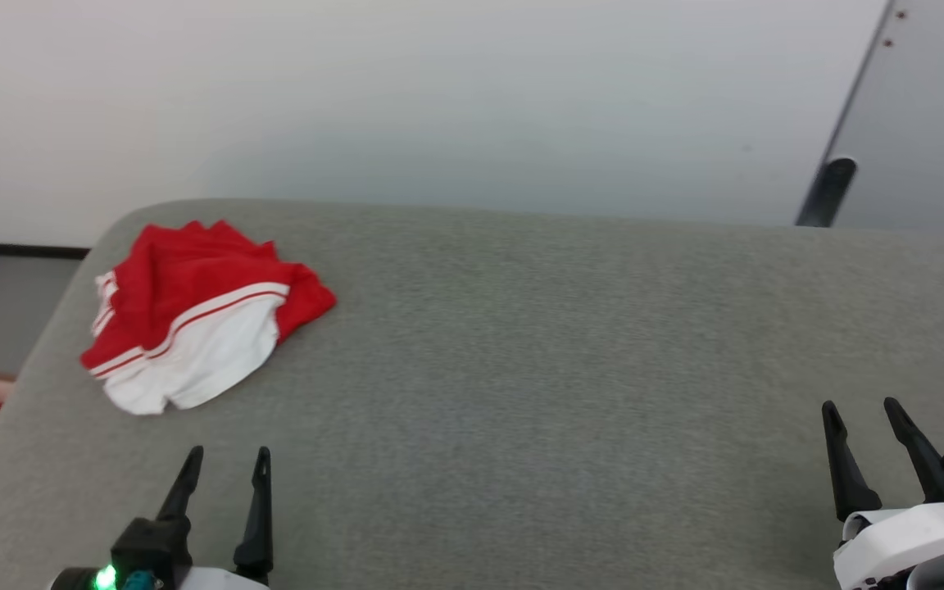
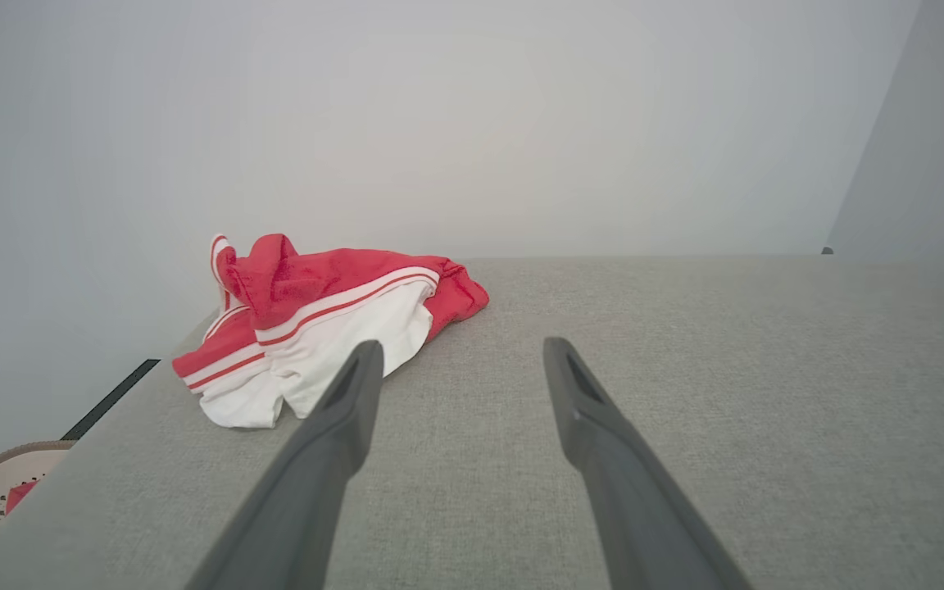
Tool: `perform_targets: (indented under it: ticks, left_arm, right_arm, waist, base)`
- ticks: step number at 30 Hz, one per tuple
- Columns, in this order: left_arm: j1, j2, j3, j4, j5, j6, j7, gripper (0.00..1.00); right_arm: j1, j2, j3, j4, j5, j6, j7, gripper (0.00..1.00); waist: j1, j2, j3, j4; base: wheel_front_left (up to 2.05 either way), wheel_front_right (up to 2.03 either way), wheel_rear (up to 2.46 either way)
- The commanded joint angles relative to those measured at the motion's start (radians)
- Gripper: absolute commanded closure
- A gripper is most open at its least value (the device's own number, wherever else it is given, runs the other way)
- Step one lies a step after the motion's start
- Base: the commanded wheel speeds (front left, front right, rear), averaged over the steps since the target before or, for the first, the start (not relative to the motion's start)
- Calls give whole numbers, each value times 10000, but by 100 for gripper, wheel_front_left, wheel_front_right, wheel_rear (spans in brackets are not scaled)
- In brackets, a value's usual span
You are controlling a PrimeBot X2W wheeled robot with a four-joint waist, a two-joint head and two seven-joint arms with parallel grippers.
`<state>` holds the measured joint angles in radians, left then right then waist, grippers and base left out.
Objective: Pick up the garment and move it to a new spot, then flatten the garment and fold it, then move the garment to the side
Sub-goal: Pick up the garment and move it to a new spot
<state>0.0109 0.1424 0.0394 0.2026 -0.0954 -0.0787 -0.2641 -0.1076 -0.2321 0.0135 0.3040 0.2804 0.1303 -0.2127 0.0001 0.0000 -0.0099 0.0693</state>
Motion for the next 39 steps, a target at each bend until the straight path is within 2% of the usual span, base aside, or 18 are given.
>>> perform_targets:
  ticks: [1, 17, 30, 34, 39]
  left_arm:
    - [136, -6, 32, 6, 6, 19, -4, 0]
    - [722, -196, 241, -240, -248, 252, -3, 0]
    - [1839, -666, 1018, -1668, -673, 883, -3, 0]
    - [1938, -719, 1088, -1805, -671, 867, -3, 0]
    - [1193, -413, 710, -1472, -432, 403, -3, 0]
  right_arm:
    - [79, -11, 76, 21, -2, 7, -47, 0]
    - [-45, 37, 826, 78, 120, 6, 54, 0]
    - [-1789, -90, 2861, 975, 611, 6, 25, 0]
    - [-1935, -131, 3068, 1308, 817, 6, -151, 0]
    - [-1587, -215, 2810, 1485, 897, 6, -342, 0]
  waist:
    - [-1, 0, -74, 511]
    - [-1, 0, -159, 4236]
    - [-1, 0, 380, 4667]
    - [-1, 0, 359, 4638]
    - [-1, 0, 348, 4493]
  base:
    - [0, 0, 0]
    - [0, 0, 0]
    - [0, 0, 0]
    - [0, 0, 0]
    - [0, 0, 0]
